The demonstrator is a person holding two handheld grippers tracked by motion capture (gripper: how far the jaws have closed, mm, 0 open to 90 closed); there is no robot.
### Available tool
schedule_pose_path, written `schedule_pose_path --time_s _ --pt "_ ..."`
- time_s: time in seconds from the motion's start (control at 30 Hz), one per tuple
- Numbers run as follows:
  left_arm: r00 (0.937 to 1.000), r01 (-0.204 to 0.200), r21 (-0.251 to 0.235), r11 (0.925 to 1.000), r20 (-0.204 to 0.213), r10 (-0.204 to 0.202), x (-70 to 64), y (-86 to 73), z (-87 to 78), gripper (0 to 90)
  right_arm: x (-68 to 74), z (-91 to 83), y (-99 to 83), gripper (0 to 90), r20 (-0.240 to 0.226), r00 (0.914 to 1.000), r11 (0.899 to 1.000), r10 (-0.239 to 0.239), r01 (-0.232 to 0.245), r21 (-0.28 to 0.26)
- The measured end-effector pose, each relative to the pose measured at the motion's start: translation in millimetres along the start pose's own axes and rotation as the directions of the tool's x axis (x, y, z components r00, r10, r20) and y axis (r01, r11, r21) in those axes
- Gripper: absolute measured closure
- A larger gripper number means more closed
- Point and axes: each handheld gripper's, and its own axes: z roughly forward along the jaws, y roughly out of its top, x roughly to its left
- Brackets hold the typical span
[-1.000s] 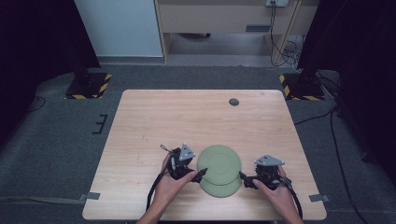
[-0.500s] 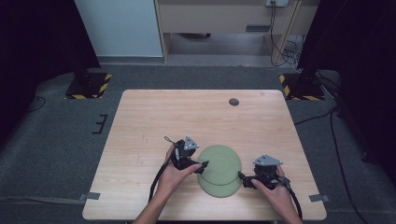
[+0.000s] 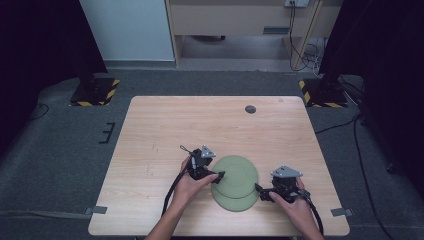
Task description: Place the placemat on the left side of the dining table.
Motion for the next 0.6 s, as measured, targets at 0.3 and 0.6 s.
schedule_pose_path --time_s 0.3,0.6 --pt "1.0 0.002 0.033 0.9994 -0.001 -0.002 1.8 4.6 9.5 22.8 1.1 1.0 -0.2 5.1 -0.008 1.0 1.0 0.002 -0.002 -0.001" --pt "0.9982 0.049 0.031 0.9984 0.035 -0.05 7.6 3.3 11.1 27.1 1.2 1.1 -0.3 4.9 -0.006 1.0 1.0 0.0 0.0 -0.002"
